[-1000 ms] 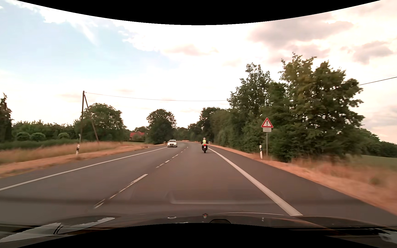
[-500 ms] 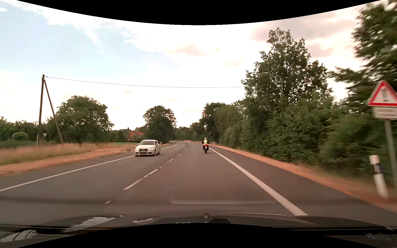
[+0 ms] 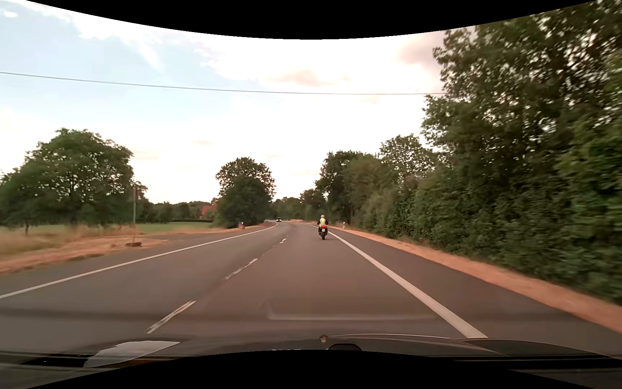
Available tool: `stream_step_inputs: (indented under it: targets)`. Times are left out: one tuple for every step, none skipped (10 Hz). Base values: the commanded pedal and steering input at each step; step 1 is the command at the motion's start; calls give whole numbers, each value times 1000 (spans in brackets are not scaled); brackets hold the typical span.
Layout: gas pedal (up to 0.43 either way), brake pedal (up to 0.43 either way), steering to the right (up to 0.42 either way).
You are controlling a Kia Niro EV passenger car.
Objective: Follow the waypoints while adhering to traffic rules and regulations
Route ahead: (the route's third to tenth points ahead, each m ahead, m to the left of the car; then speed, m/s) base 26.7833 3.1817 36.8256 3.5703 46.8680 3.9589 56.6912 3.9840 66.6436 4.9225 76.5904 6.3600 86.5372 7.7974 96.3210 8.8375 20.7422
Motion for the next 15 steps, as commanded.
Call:
stream_step_inputs:
  targets:
    - [228,0,-7]
    - [228,0,-7]
    - [228,0,-7]
    - [228,0,-7]
    - [228,0,-7]
    - [228,0,-7]
    - [228,0,-7]
    - [228,0,-7]
    - [228,0,-7]
    - [228,0,-7]
    - [228,0,-7]
    - [228,0,-7]
    - [228,0,-8]
    - [228,0,-8]
    - [228,0,-8]
